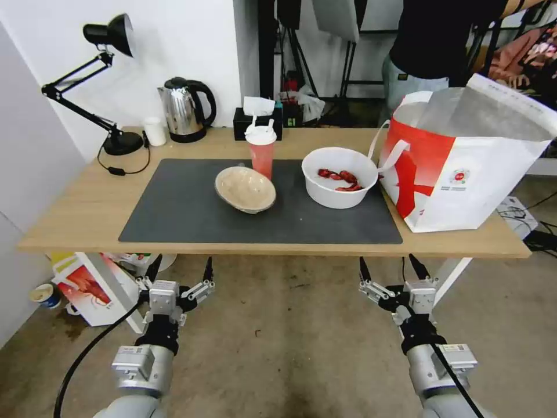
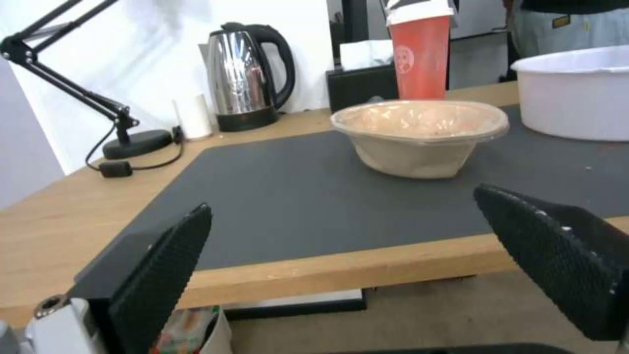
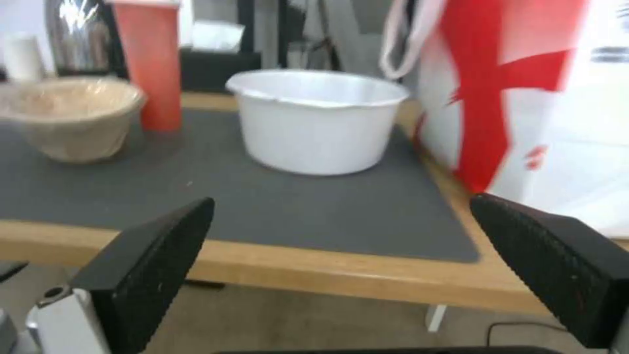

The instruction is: Pick up the trash from the table and place it into the takeout bag.

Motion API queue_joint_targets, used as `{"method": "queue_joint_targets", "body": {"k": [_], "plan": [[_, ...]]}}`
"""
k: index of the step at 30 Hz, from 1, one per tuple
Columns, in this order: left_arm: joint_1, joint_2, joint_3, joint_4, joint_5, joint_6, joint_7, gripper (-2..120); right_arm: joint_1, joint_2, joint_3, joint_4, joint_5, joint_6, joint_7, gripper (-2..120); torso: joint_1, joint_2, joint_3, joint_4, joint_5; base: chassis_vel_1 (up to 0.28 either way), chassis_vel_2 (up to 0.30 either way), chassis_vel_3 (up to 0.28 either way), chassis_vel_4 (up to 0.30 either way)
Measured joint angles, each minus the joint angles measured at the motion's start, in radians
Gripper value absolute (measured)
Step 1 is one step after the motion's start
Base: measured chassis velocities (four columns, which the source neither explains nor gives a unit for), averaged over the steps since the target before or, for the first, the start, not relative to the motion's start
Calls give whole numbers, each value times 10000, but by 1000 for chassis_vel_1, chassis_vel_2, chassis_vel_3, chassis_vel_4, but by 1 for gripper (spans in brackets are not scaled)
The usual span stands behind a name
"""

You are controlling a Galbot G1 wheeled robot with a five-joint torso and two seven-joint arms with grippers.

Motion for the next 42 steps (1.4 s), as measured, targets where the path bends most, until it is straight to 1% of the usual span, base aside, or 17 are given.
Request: {"method": "queue_joint_targets", "body": {"k": [2, 5, 10, 22, 25, 27, 28, 31, 32, 34, 35, 36, 37, 38, 40, 41, 42], "plan": [[1, 0, 1, 0, 0, 0, 0, 100, 284, -465, -136, 133, 87, -357, 132, 100, 1, 0, 0, 7, -3, 0, 0, 0, 0], [0, 0, 0, 0, 0, 0, 0, 100, 305, -641, -120, 365, 170, -537, 241, 100, 3, 0, 0, -1, -2, 0, 0, 0, 0], [0, 1, 0, 1, 0, 0, 0, 100, 270, -1014, 384, 1084, 600, -948, 312, 100, 2, 1, 0, -1, -4, 0, 0, 0, 0], [0, 1, 0, 0, 0, 1, 0, 100, 227, -1186, 720, 1547, 1028, -950, 244, 100, 1, 1, 0, -1, -3, 0, 0, 0, 0], [0, 1, 0, 0, 0, 1, 1, 100, 342, -1342, 756, 1548, 1144, -937, 145, 100, 1, 1, 0, -1, -3, 0, 0, 0, 0], [0, 1, 0, 1, 0, 1, 1, 100, 548, -1681, 895, 1532, 1520, -831, -145, 100, 2, 1, 0, -2, -2, 0, 0, 0, 0], [0, 1, 0, 1, 0, 1, 1, 100, 548, -1681, 895, 1532, 1520, -831, -145, 100, 2, 1, 0, -2, -2, 0, 0, 0, 0], [0, 0, 0, 0, 0, 1, 1, 100, 1100, -2507, 1158, 1252, 2264, -606, -755, 100, 0, 2, 0, -1, -2, 0, 0, 0, 0], [0, 0, 0, 0, 0, 1, 1, 100, 1100, -2507, 1158, 1252, 2264, -606, -755, 100, 0, 2, 0, -1, -2, 0, 0, 0, 0], [0, 3, 0, 0, 0, 2, 2, 100, 1595, -3135, 1245, 1005, 2816, -557, -962, 100, -1, 2, 0, 0, 0, 0, 0, 0, 0], [1, 2, 0, 1, 0, 2, 2, 100, 1997, -3600, 1269, 816, 3232, -471, -1066, 100, 0, 2, 0, 0, 0, 0, 0, 0, 0], [0, 0, 0, 0, 0, 1, 2, 100, 2195, -3815, 1272, 726, 3433, -445, -1094, 100, 0, 2, 0, 1, -1, 0, 0, 0, 0], [1, 2, 0, 0, 0, 2, 2, 100, 2740, -4328, 1217, 530, 4060, -426, -1112, 100, 0, 2, 1, 0, -1, 0, 0, 0, 0], [1, 2, 0, 0, 0, 2, 2, 100, 2740, -4328, 1217, 530, 4060, -426, -1112, 100, 0, 2, 1, 0, -1, 0, 0, 0, 0], [0, 2, 0, 0, 0, 2, 2, 100, 3446, -4921, 1037, 302, 4936, -434, -1070, 100, -1, 2, 1, 0, -1, 0, 0, 0, 0], [0, 2, 0, 0, 0, 2, 2, 100, 3446, -4921, 1037, 302, 4936, -434, -1070, 100, -1, 2, 1, 0, -1, 0, 0, 0, 0], [1, 1, 0, 1, 0, 2, 2, 100, 3976, -5341, 844, 97, 5420, -468, -1050, 100, 0, 2, 1, 1, -3, 0, 0, 0, 0]]}}
